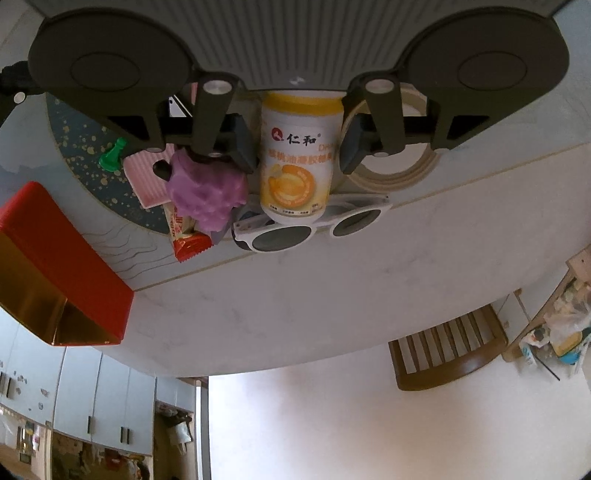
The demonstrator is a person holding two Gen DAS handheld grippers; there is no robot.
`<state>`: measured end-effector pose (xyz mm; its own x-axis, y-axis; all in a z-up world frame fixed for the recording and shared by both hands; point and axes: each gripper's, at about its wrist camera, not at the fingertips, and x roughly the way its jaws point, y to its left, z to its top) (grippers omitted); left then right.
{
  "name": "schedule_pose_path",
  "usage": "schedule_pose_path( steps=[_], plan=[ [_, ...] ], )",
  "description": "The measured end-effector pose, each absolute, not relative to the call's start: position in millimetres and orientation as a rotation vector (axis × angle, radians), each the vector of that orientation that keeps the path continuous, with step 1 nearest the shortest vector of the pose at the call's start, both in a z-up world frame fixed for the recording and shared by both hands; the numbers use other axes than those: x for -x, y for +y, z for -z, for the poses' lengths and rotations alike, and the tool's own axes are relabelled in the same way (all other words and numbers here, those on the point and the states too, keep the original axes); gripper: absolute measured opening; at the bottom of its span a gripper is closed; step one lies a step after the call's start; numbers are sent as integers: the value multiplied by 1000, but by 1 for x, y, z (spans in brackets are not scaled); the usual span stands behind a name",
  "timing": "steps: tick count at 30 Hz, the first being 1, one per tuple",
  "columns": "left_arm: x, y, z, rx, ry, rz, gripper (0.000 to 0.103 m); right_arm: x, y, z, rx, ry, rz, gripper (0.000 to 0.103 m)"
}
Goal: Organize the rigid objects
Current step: 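Grasp the white-and-yellow canister with the left tool while the right tool grasps the orange, then carry the canister with the left tool while the right tool carries the orange to the red box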
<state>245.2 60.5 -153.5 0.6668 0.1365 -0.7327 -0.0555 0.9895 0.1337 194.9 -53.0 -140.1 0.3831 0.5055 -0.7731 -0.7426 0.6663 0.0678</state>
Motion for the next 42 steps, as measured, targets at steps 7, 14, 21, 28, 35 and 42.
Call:
schedule_pose_path(
  steps=[7, 14, 21, 28, 35, 42],
  plan=[
    [-248, 59, 155, -128, 833, -106, 46, -195, -52, 141, 316, 862, -801, 53],
    [-246, 63, 150, -106, 838, -94, 43, -196, -58, 139, 285, 878, -775, 53],
    [-226, 62, 138, -81, 823, -87, 43, -190, -71, 123, 252, 856, -734, 53],
    [-201, 62, 118, -65, 807, -74, 43, -182, -88, 99, 210, 828, -685, 53],
    [-173, 59, 97, -24, 777, -41, 43, -171, -112, 79, 191, 779, -612, 53],
    [-156, 41, 68, -10, 731, 23, 43, -176, -143, 66, 176, 741, -510, 53]
  ],
)
